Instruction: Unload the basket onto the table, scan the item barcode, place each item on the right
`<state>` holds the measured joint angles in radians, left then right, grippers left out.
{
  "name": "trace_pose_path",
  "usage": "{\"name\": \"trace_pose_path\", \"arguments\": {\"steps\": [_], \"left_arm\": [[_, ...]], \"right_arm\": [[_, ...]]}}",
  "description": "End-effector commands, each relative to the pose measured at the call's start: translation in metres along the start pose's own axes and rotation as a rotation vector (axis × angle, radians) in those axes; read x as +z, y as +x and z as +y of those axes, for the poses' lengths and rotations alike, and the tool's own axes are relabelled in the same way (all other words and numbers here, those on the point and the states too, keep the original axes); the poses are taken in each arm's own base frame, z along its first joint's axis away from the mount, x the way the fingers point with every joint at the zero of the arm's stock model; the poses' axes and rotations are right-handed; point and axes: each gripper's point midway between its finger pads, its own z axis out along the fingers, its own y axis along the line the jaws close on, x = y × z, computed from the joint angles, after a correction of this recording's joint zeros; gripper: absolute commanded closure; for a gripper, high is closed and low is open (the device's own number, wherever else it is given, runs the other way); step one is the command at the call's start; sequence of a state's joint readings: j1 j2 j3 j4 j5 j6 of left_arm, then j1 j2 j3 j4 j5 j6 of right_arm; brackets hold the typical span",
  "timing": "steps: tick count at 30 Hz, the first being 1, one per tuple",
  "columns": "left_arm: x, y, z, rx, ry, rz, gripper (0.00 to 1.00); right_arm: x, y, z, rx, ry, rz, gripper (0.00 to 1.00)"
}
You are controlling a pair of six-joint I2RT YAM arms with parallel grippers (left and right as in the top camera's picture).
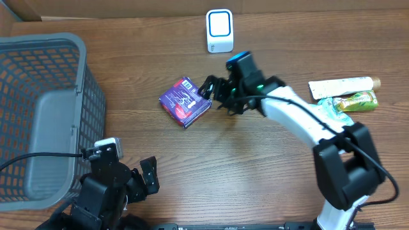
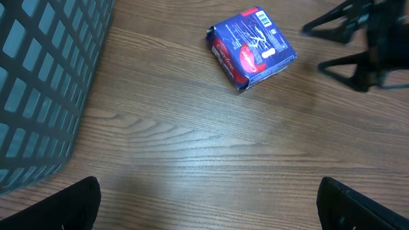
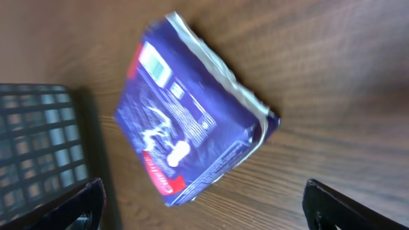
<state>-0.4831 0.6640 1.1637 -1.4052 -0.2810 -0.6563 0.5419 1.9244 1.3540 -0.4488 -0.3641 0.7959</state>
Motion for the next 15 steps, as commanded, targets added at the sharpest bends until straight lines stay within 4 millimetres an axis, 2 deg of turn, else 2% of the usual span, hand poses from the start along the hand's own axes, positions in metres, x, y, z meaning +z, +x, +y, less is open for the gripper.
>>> {"name": "trace_pose_path", "arguments": {"steps": [1,5,9,11,15], "left_arm": [[0.001,-0.001,0.0,-0.015,-0.003,-0.003,0.0],[0.001,-0.001,0.0,-0.015,-0.003,-0.003,0.0],[0.001,-0.001,0.0,-0.015,-0.003,-0.003,0.0],[0.001,-0.001,0.0,-0.015,-0.003,-0.003,0.0],[0.001,-0.001,0.0,-0.015,-0.003,-0.003,0.0]], "right_arm": [[0.023,0.009,0.003,0.065,0.069,-0.057,0.03],[0.048,0.023,0.009,0.019,0.07,-0.062,0.15],[0.065,0.028,0.002,0.026,0.105,-0.084,0.27],[0.071,0.028,-0.001,0.026,0.11,-0.084,0.36],[0.073,0.029,-0.007,0.019,0.128,-0.081,0.62]]}}
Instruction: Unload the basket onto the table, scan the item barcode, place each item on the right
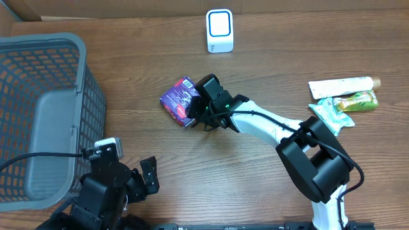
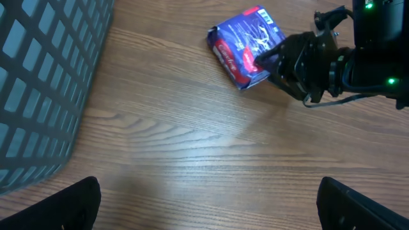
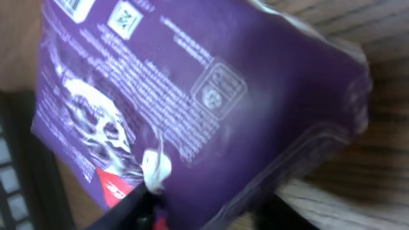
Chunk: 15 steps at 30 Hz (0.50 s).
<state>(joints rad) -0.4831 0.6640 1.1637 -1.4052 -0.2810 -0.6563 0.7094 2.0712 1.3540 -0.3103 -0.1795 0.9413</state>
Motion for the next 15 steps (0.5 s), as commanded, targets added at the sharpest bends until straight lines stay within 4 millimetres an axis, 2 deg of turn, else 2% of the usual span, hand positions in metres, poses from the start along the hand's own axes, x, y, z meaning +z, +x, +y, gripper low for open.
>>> {"name": "trace_pose_path", "arguments": {"steps": [1,3,8,10,15], "left_arm": [[0.001,-0.001,0.0,-0.015,-0.003,-0.003,0.01],[0.001,-0.001,0.0,-0.015,-0.003,-0.003,0.0],[0.001,-0.001,0.0,-0.015,-0.003,-0.004,0.0],[0.001,-0.001,0.0,-0.015,-0.003,-0.003,0.0],[0.001,-0.001,0.0,-0.015,-0.003,-0.004,0.0]], "right_arm": [[0.003,-0.009,-0.007,-0.003,0.035,-0.037,0.66],[0.003,-0.009,-0.006,-0.028,0.032,-0.035,0.71],[-0.011,-0.013,0.005,-0.181,-0.024,-0.012,0.71],[-0.022,-0.015,0.007,-0.258,-0.037,0.0,0.71],[-0.06,-0.02,-0.007,-0.431,0.004,0.034,0.68]]}}
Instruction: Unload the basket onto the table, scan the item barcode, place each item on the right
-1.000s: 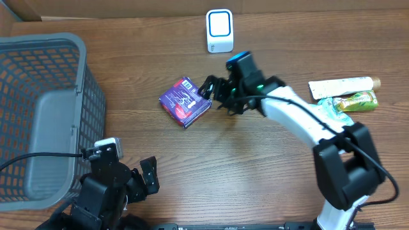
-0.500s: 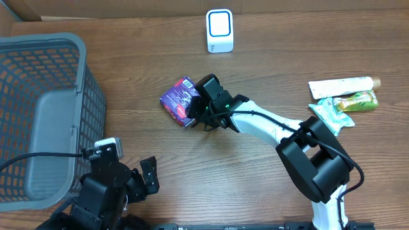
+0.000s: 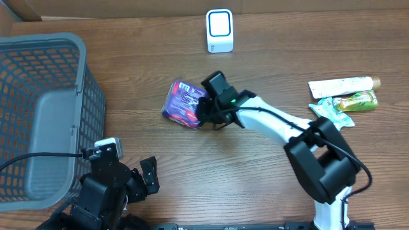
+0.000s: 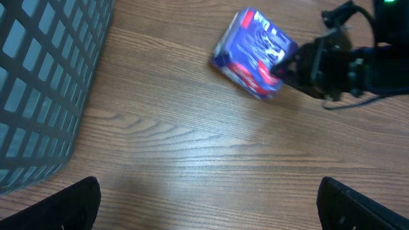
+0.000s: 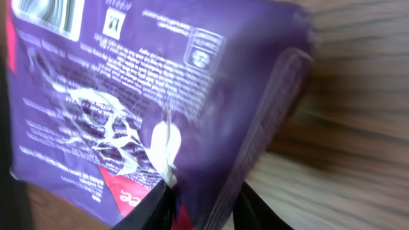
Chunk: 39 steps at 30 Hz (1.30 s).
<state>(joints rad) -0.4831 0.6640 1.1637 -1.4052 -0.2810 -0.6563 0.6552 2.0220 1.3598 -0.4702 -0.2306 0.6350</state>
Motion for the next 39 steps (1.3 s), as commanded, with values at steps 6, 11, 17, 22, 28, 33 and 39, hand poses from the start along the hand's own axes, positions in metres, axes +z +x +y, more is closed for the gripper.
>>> {"name": "trace_pose_path", "arguments": {"steps": [6,11,17,22,28,33,39], "left_arm": [[0.001,-0.001,0.0,-0.015,-0.003,-0.003,0.0],[0.001,-0.001,0.0,-0.015,-0.003,-0.004,0.0],[0.001,-0.001,0.0,-0.015,-0.003,-0.003,0.0],[0.001,-0.001,0.0,-0.015,-0.003,-0.003,0.0],[0.001,-0.001,0.0,-0.015,-0.003,-0.004,0.0],[0.001,-0.001,0.0,-0.015,-0.003,-0.003,0.0],[0.001,-0.001,0.0,-0.015,-0.003,-0.003,0.0]], "right_arm": [[-0.091,-0.021,-0.028,-0.373,0.049,-0.027,0.55],[-0.107,-0.028,-0.043,-0.29,0.02,-0.019,0.39],[-0.096,-0.026,-0.025,-0.014,-0.115,-0.013,0.19],[-0.076,-0.016,-0.018,0.11,-0.165,-0.021,0.01],[-0.057,0.002,-0.015,0.047,-0.292,-0.014,0.08],[-0.046,0.005,-0.013,0.012,-0.336,-0.052,0.12],[-0.022,0.014,-0.01,0.013,-0.344,-0.025,0.14]]}}
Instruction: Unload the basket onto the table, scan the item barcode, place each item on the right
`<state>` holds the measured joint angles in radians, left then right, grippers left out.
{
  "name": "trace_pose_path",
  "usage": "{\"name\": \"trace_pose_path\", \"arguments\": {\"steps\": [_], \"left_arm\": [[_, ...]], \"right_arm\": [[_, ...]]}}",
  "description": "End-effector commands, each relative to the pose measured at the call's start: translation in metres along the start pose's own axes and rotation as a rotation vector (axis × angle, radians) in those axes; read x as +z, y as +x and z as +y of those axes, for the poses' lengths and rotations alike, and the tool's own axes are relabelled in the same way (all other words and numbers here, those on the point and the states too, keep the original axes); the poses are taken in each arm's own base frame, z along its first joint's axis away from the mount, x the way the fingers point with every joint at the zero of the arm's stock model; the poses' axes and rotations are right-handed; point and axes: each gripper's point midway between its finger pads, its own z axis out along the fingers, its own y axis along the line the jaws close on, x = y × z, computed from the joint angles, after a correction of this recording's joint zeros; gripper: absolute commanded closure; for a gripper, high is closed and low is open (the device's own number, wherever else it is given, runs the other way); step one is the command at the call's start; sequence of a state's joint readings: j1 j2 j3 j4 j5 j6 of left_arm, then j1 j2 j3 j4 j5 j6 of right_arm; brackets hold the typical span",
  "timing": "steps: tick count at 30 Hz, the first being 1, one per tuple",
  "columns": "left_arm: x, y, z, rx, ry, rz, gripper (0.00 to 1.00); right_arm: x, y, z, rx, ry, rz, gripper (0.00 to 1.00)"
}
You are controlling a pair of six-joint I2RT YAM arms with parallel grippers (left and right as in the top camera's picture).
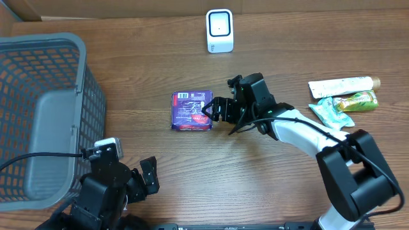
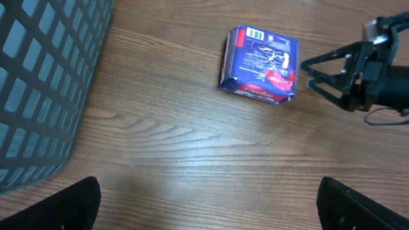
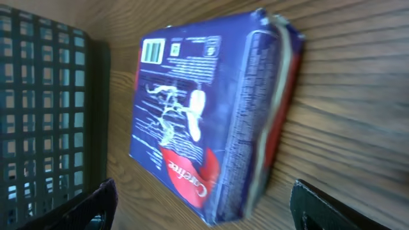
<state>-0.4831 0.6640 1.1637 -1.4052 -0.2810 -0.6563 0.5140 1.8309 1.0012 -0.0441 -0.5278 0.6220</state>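
The item is a purple pack [image 1: 191,110] with a red patch. It lies flat on the table [image 1: 211,172], below the white scanner [image 1: 219,30]. Its barcode [image 2: 255,33] faces up at the far edge. My right gripper [image 1: 213,110] stands open just right of the pack, fingertips near its right side but apart from it. In the right wrist view the pack [image 3: 204,128] fills the middle, with the open right gripper [image 3: 203,201] in front of its side. My left gripper [image 2: 208,204] is open at the near left, over bare wood.
A grey plastic basket [image 1: 38,108] takes up the left side. At the far right lie a white tube [image 1: 342,85], a green packet [image 1: 358,100] and a pale pouch [image 1: 333,114]. A cardboard wall runs along the back edge.
The right gripper was shut on the pack's right end with the pack tipped up. Now the pack lies flat and square, let go, and the gripper is open and further right.
First the right gripper was open to the right of the pack, which lay askew. Then its fingers were on the pack's right corner. Then the pack was tipped and turned in its grip. Now it rests flat, barcode up, released. The left arm stayed still.
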Motion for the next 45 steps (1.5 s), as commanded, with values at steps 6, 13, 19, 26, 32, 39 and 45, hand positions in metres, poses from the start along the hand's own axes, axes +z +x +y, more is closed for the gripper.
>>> {"name": "trace_pose_path", "arguments": {"steps": [6,13,19,26,32,39,45], "left_arm": [[0.001,-0.001,0.0,-0.015,-0.003,-0.003,0.0],[0.001,-0.001,0.0,-0.015,-0.003,-0.003,0.0],[0.001,-0.001,0.0,-0.015,-0.003,-0.003,0.0],[0.001,-0.001,0.0,-0.015,-0.003,-0.004,0.0],[0.001,-0.001,0.0,-0.015,-0.003,-0.003,0.01],[0.001,-0.001,0.0,-0.015,-0.003,-0.003,0.0],[0.001,-0.001,0.0,-0.015,-0.003,-0.003,0.0]], "right_arm": [[0.039,0.018,-0.017,0.117,-0.011,0.044,0.2],[0.051,0.014,-0.02,0.142,-0.047,0.027,0.22],[0.054,0.012,-0.02,0.129,-0.03,0.002,0.23],[0.062,0.016,-0.012,0.092,-0.007,-0.028,0.23],[0.072,0.025,-0.027,0.134,0.042,-0.017,0.38],[0.065,0.023,-0.011,0.169,-0.042,0.033,0.96],[0.026,0.003,0.009,0.079,-0.103,0.025,0.96]]}}
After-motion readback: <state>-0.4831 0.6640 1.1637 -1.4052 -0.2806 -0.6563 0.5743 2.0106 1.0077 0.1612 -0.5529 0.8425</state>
